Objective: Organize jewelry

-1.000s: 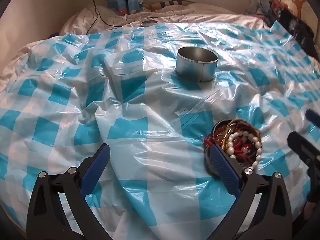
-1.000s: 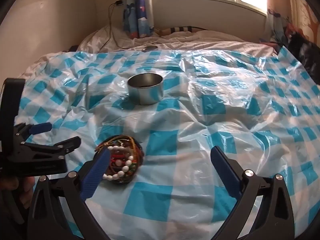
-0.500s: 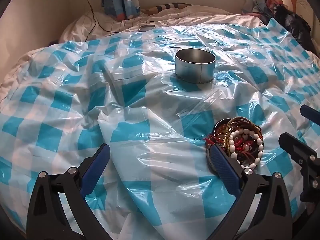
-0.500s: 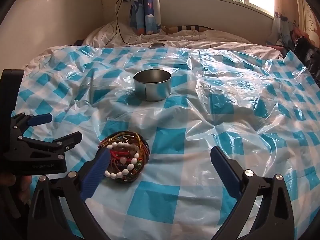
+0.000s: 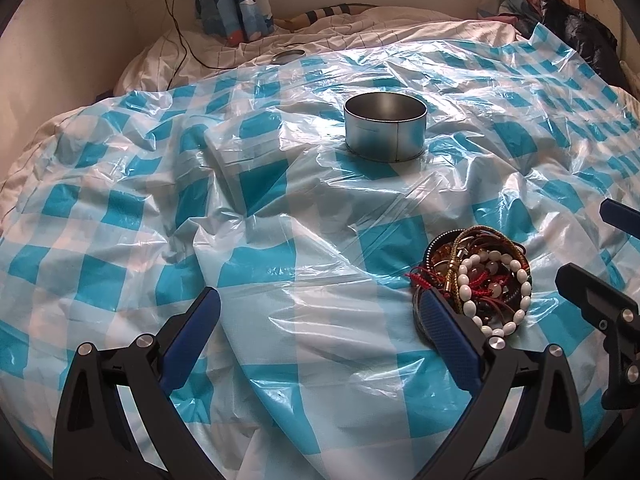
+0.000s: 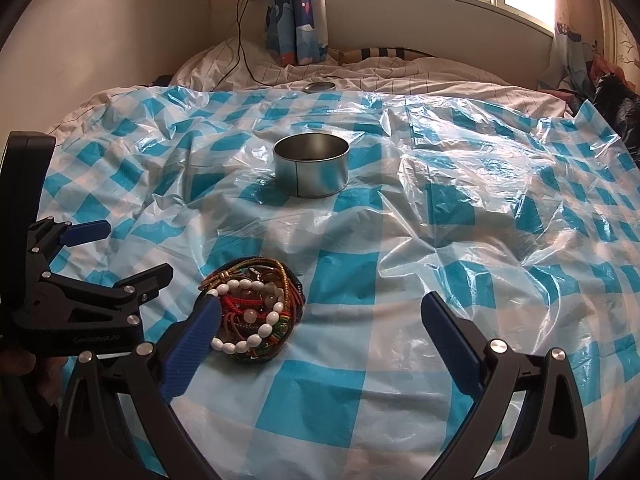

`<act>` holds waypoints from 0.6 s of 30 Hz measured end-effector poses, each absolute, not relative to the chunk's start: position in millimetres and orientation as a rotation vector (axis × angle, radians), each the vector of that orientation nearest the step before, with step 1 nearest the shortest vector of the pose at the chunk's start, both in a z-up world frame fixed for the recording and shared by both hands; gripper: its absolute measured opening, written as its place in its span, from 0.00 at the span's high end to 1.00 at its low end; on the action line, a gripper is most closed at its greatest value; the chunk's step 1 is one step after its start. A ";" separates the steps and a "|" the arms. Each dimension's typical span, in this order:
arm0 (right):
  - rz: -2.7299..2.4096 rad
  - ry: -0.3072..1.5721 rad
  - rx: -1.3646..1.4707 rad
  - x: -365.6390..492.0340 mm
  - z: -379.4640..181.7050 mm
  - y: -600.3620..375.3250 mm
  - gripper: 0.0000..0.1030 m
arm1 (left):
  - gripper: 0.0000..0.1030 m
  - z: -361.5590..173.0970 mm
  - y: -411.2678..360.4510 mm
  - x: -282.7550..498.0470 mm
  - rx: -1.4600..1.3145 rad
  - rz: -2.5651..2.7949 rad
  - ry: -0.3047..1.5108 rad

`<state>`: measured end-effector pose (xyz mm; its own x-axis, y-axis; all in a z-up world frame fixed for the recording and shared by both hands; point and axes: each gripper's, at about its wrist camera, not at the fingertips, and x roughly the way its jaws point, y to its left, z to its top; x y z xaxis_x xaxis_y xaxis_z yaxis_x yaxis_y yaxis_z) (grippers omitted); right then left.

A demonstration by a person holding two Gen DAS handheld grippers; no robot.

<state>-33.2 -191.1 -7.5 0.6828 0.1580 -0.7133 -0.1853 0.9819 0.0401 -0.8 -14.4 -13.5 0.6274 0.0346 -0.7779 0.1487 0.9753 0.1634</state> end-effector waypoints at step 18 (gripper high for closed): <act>0.194 0.801 -0.037 -32.4 -8.5 -191.0 0.07 | 0.06 -15.7 -11.3 0.5 0.214 -0.066 0.896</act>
<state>-32.4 -191.0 -8.5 0.6790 0.1584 -0.7168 -0.1862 0.9817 0.0406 0.5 -11.3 -15.7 0.6243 0.0324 -0.7805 0.1458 0.9767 0.1572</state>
